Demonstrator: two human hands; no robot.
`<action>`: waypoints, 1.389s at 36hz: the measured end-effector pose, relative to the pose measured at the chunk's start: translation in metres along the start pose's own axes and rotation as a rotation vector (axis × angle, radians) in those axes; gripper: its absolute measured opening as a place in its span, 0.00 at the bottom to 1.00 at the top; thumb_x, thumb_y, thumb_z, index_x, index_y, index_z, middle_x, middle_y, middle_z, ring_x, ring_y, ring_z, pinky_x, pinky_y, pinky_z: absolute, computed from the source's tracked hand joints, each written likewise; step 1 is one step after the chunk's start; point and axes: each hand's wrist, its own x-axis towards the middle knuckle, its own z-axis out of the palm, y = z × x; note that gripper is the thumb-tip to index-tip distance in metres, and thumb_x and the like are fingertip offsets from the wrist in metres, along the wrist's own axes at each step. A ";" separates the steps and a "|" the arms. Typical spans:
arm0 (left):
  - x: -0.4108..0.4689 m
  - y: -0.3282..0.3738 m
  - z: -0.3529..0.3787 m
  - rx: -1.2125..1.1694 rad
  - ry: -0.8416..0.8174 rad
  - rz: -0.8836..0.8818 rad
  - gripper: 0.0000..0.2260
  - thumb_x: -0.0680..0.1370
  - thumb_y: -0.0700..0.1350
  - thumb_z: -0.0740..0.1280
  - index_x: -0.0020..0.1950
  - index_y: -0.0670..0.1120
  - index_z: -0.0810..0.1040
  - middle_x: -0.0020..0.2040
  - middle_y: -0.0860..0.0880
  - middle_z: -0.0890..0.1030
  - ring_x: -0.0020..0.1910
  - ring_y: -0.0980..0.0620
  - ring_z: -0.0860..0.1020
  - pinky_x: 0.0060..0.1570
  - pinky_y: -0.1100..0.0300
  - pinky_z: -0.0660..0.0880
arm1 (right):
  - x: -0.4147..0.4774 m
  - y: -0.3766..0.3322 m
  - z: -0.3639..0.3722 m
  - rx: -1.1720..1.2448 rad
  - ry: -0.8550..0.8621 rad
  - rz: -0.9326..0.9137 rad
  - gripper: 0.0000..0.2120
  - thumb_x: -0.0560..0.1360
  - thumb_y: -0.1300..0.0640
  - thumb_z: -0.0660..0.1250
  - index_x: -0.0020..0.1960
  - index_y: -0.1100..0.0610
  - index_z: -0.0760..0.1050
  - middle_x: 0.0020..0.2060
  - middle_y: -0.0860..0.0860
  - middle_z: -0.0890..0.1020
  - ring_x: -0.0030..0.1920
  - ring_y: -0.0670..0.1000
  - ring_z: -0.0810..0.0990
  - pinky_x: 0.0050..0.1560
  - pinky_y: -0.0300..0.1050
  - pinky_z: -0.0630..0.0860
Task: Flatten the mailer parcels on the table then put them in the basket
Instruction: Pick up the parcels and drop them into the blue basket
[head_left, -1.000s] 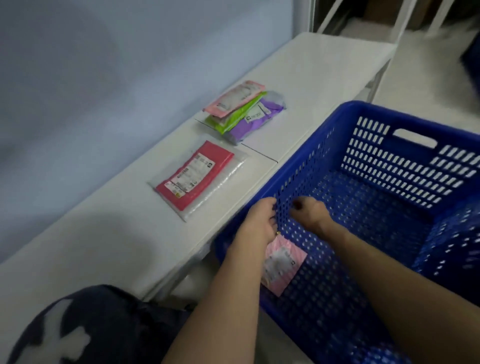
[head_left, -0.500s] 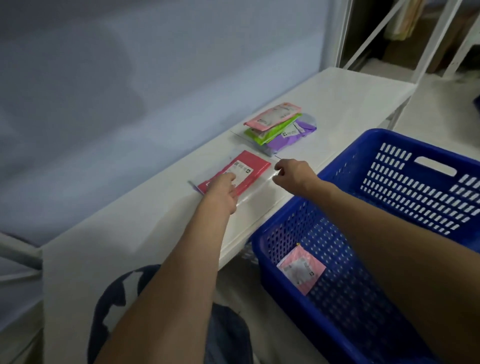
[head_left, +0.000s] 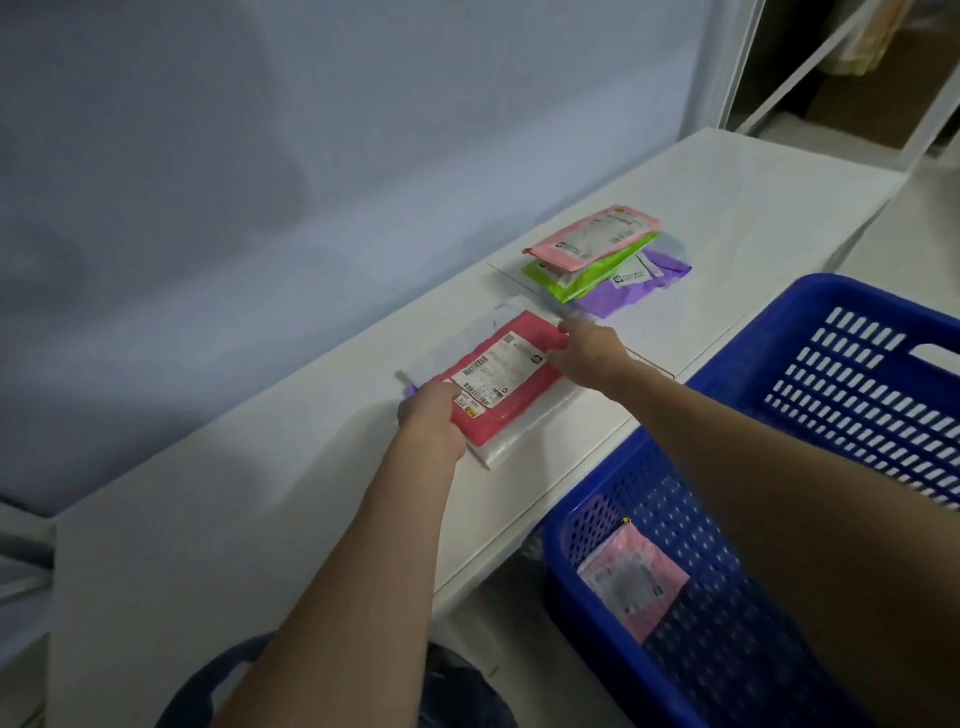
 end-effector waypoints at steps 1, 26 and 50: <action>0.000 0.000 0.001 0.014 -0.001 -0.006 0.13 0.75 0.36 0.65 0.60 0.40 0.76 0.51 0.42 0.83 0.39 0.48 0.82 0.25 0.62 0.74 | 0.000 0.001 0.002 0.020 0.005 0.027 0.20 0.77 0.55 0.63 0.67 0.61 0.70 0.62 0.61 0.77 0.61 0.61 0.75 0.60 0.51 0.74; -0.036 0.003 -0.005 0.030 -0.018 0.066 0.14 0.80 0.34 0.53 0.56 0.45 0.76 0.39 0.46 0.81 0.36 0.47 0.81 0.36 0.52 0.79 | -0.034 0.015 -0.015 0.274 -0.033 0.070 0.24 0.77 0.50 0.66 0.70 0.59 0.69 0.63 0.57 0.77 0.62 0.56 0.75 0.62 0.47 0.72; -0.069 0.000 -0.013 -0.108 -0.303 0.111 0.12 0.80 0.32 0.58 0.60 0.41 0.75 0.53 0.40 0.81 0.51 0.43 0.81 0.40 0.49 0.80 | -0.068 0.027 -0.029 0.612 0.109 0.173 0.27 0.77 0.46 0.63 0.72 0.58 0.66 0.64 0.58 0.75 0.59 0.56 0.76 0.57 0.50 0.75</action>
